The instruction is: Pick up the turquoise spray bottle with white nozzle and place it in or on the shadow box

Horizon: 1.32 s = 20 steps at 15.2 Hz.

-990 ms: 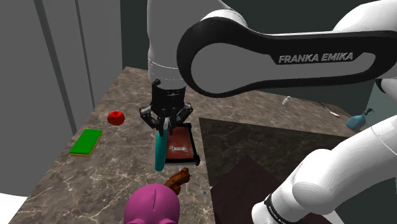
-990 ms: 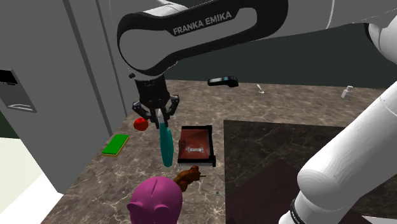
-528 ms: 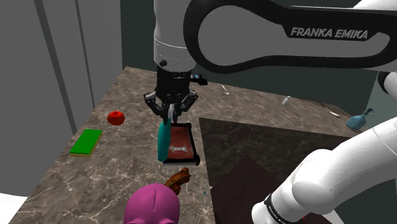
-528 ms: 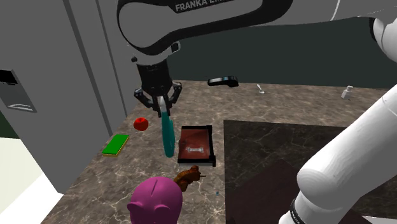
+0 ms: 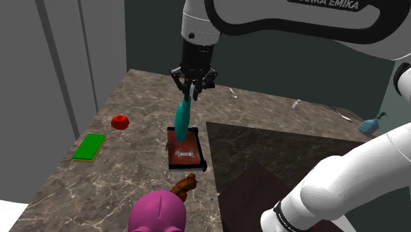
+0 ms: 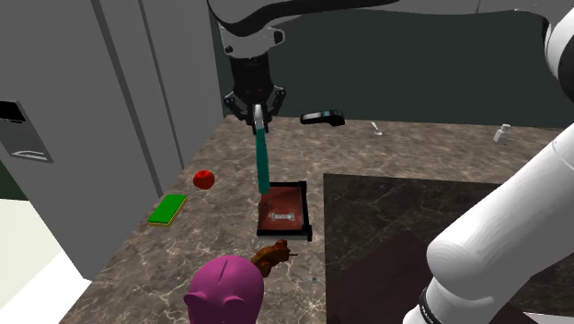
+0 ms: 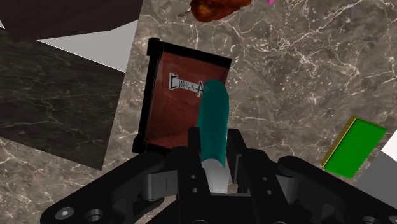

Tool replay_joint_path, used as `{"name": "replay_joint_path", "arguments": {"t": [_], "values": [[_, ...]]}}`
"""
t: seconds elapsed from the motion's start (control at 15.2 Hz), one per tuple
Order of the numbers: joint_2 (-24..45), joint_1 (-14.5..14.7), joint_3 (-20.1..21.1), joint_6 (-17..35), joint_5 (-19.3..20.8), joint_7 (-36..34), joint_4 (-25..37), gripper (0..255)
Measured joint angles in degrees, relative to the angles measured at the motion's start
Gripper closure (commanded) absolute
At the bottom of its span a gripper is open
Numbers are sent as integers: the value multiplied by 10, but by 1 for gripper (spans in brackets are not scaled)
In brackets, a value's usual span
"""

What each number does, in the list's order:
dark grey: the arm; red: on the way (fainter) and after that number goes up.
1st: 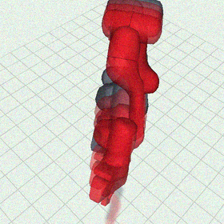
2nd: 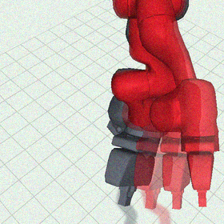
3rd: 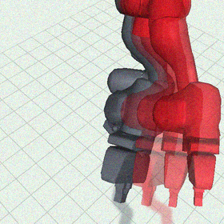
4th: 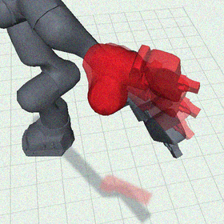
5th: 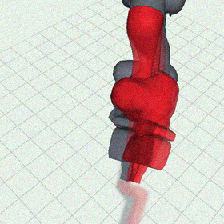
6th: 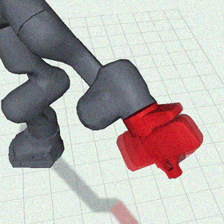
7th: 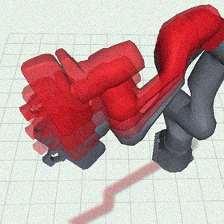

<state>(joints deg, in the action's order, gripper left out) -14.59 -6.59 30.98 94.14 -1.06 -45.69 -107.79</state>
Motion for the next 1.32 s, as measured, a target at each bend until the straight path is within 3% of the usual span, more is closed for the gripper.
{"name": "replay_joint_path", "arguments": {"t": [0.53, 1.32], "values": [[43, -42, -56, -46, 32, 92, 89, 255], [29, -45, -64, 35, 27, 102, -5, 255]]}}
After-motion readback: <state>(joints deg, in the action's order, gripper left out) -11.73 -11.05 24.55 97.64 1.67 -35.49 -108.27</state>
